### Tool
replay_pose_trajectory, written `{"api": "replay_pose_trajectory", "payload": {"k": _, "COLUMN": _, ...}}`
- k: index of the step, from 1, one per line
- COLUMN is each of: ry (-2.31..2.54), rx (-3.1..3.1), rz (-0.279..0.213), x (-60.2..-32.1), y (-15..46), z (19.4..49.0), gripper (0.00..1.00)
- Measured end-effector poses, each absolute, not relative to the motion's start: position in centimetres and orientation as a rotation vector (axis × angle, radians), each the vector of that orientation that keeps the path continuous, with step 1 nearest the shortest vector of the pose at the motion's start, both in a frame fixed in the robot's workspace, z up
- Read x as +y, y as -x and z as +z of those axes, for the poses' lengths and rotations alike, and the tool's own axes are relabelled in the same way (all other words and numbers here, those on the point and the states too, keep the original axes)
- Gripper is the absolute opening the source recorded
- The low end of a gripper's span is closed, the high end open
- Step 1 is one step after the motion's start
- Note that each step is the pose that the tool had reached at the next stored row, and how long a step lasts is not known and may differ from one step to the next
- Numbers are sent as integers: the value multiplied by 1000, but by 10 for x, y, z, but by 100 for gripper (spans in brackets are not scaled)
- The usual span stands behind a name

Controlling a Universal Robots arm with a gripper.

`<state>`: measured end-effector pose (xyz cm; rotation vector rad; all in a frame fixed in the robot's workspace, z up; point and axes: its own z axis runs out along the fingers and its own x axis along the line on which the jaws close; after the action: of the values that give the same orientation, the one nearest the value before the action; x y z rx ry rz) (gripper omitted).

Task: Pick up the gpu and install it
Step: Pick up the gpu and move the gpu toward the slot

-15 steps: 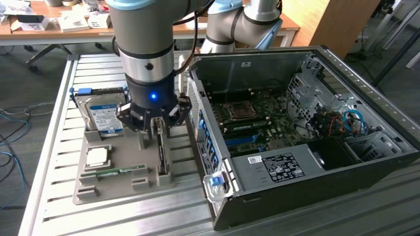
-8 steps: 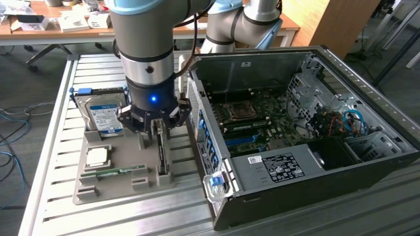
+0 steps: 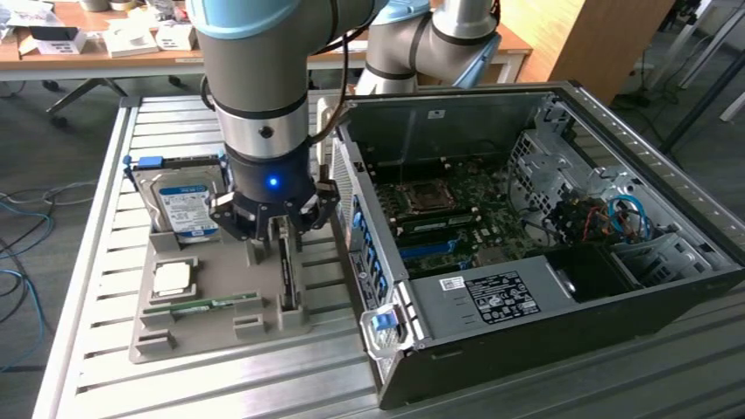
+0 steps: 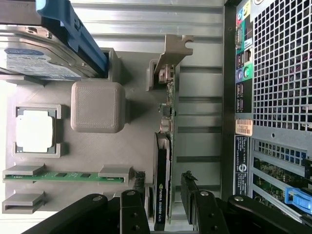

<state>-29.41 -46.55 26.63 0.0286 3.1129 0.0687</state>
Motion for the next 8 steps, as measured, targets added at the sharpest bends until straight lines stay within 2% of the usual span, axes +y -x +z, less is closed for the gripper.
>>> {"api": "replay_pose_trajectory", "payload": {"k": 8, "ry": -29, "rx": 3113, "rz": 69, "x": -466, "y": 292, "z": 260, "gripper": 43}}
